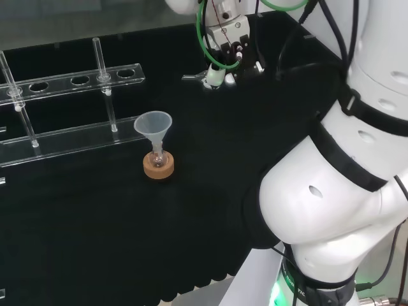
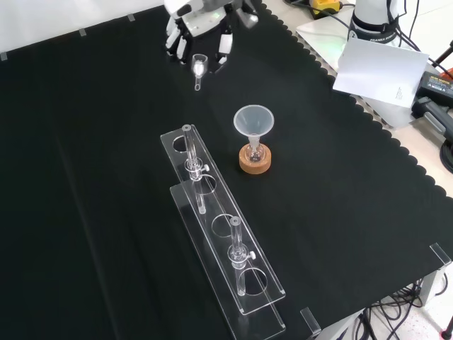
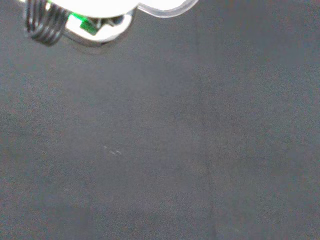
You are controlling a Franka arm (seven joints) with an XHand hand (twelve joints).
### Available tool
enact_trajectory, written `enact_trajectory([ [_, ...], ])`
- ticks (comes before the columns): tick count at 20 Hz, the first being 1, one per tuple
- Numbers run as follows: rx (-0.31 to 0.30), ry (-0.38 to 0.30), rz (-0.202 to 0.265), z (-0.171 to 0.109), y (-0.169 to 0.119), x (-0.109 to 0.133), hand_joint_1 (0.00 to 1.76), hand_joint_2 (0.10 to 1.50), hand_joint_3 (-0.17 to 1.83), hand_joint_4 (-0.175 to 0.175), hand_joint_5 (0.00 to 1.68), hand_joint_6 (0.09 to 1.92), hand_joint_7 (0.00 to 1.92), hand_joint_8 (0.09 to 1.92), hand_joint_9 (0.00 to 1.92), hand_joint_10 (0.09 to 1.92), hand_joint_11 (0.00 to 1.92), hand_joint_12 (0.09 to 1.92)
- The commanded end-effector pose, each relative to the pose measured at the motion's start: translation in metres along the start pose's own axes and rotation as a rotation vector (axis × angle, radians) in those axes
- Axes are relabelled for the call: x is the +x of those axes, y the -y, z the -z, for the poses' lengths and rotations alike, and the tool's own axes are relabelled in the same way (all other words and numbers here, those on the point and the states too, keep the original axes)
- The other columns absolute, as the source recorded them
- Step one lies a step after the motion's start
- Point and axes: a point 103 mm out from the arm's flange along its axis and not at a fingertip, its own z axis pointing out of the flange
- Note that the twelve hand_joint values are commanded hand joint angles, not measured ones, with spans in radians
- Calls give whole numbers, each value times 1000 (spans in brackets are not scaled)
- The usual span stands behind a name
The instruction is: Pour all the NaCl from the weighing funnel into the round-bottom flask.
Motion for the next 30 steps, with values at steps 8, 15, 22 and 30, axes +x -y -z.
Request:
enact_trajectory([
  [8,52,59,8,8,59,43,1126,700,552,175,1308,564,594,692,968,330,844,1036],
  [15,60,81,16,6,69,55,1126,700,553,175,1309,563,584,692,949,325,836,1038],
  [22,74,122,24,5,76,59,1127,699,553,175,1309,562,576,693,939,325,830,1040],
  [30,116,178,43,1,78,71,1126,699,554,175,1309,562,565,694,930,326,822,1043],
])
